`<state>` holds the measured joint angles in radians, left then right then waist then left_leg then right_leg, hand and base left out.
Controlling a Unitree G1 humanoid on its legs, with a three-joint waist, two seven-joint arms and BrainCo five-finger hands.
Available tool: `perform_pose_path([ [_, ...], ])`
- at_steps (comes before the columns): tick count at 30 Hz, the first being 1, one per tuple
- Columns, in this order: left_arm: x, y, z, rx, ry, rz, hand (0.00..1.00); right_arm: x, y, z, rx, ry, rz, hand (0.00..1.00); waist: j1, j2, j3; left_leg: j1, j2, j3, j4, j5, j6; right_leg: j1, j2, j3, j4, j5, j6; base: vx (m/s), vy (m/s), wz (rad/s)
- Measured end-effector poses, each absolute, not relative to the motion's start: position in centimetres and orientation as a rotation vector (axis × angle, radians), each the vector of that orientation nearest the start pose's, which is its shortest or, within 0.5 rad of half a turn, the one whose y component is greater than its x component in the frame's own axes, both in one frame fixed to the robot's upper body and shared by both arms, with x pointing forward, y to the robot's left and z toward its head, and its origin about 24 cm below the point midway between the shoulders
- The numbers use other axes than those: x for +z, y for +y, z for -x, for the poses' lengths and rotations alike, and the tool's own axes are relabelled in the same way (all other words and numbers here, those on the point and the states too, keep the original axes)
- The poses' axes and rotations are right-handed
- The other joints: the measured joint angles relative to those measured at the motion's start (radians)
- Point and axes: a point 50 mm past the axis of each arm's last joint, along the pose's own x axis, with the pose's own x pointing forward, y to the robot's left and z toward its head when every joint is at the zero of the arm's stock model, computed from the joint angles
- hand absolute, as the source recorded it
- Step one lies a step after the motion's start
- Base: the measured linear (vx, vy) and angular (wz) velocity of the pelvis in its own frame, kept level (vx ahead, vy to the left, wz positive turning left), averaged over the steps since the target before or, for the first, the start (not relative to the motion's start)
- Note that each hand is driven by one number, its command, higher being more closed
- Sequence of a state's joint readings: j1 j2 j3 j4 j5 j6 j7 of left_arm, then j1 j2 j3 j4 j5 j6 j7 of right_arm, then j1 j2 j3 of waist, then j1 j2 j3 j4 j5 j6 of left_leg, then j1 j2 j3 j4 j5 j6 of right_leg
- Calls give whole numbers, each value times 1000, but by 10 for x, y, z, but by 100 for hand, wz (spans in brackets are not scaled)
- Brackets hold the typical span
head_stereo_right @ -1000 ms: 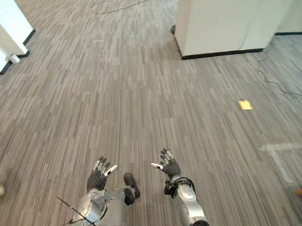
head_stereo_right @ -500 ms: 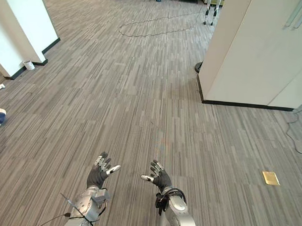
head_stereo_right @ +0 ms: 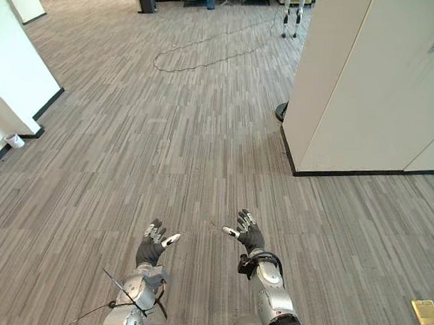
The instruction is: Organize washtable
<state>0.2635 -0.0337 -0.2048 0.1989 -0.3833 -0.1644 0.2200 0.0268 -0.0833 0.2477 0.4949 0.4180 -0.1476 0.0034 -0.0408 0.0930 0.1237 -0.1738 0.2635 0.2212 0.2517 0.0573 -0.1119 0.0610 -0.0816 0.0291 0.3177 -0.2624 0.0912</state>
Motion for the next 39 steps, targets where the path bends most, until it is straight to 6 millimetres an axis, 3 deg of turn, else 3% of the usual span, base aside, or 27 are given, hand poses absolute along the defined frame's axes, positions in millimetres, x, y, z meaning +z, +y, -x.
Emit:
perform_pose_path([
  [3,-43,126,-184,181,329,357,0,-75,-119,-200,66,466,-305,0,-18,-93,-22,22,-77,19,-6,-37,26,19,-84,1,10,23,40,336,243,10],
  [5,-44,130,-182,183,334,342,0,-77,-113,-199,69,475,-319,0,-15,-108,-19,74,-92,52,-46,-58,39,-48,-100,4,146,69,45,248,198,-29],
  [7,-47,136,-178,193,350,323,0,-79,-110,-196,64,488,-330,0,-11,-92,-4,176,-101,94,-148,-64,51,-160,-125,-45,364,136,-5,173,160,-57],
  [9,-46,141,-180,210,339,317,0,-81,-107,-191,78,503,-330,0,-26,-88,-8,227,-94,111,-207,-71,44,-189,-127,-157,278,40,-12,135,58,-23],
  [10,-46,143,-182,200,336,305,0,-82,-107,-191,87,505,-331,0,-35,-90,-10,227,-89,109,-218,-65,49,-202,-100,-205,145,45,-20,151,-31,-6],
  [11,-47,144,-182,197,340,301,0,-83,-107,-190,91,507,-328,0,-37,-94,-13,223,-91,109,-215,-63,45,-201,-83,-209,67,67,-34,225,-78,16],
  [12,-49,148,-181,188,348,282,0,-85,-108,-185,88,517,-322,0,-41,-141,-19,229,-134,109,-211,-59,32,-204,-77,-181,-58,228,-42,179,-89,29],
  [17,-64,142,-166,239,428,331,0,-93,-126,-180,70,555,-262,0,-34,-56,-45,259,-101,110,-257,-62,9,-165,-32,-194,-114,221,-42,181,-57,-5],
  [18,-72,139,-158,169,480,304,0,-98,-117,-168,67,587,-287,0,-33,-85,-88,319,-130,108,-332,-57,9,-46,-25,-211,-315,308,-18,58,-23,7],
  [23,-72,140,-158,171,480,304,0,-98,-118,-168,64,586,-286,0,-33,-85,-88,319,-130,109,-333,-57,9,-47,-25,-211,-317,308,-18,0,0,0],
  [28,-72,143,-158,188,473,313,0,-98,-133,-169,-27,579,-289,0,-29,-95,-85,263,-128,84,-301,-65,13,-50,-30,-241,-343,310,-15,-8,0,18],
  [30,-69,143,-163,207,455,342,0,-97,-141,-173,-76,568,-288,0,-14,-109,-67,152,-110,33,-143,-133,21,-49,-46,-297,-345,300,-3,5,18,70],
  [32,-69,143,-162,230,447,366,0,-94,-152,-177,-108,553,-265,0,12,-103,-49,79,-92,19,-7,-195,33,-31,-48,-347,-346,293,2,17,37,81],
  [34,-69,142,-160,241,448,378,0,-86,-162,-184,-156,508,-262,0,25,-94,-29,27,-87,-8,115,-259,57,5,-65,-436,-321,245,32,54,119,114],
  [36,-71,141,-155,239,459,378,0,-77,-165,-190,-174,455,-271,0,34,-87,-21,-1,-116,-6,215,-328,109,3,-137,-509,-184,148,78,165,311,123],
  [38,-70,139,-152,227,460,382,0,-78,-164,-187,-180,459,-283,0,34,-97,-22,4,-157,-16,237,-385,116,-7,-222,-529,1,89,85,247,290,97],
  [39,-71,135,-151,210,472,387,0,-77,-166,-186,-185,454,-288,0,44,-102,-21,17,-209,-37,230,-411,129,-109,-310,-463,245,89,11,288,259,72],
])
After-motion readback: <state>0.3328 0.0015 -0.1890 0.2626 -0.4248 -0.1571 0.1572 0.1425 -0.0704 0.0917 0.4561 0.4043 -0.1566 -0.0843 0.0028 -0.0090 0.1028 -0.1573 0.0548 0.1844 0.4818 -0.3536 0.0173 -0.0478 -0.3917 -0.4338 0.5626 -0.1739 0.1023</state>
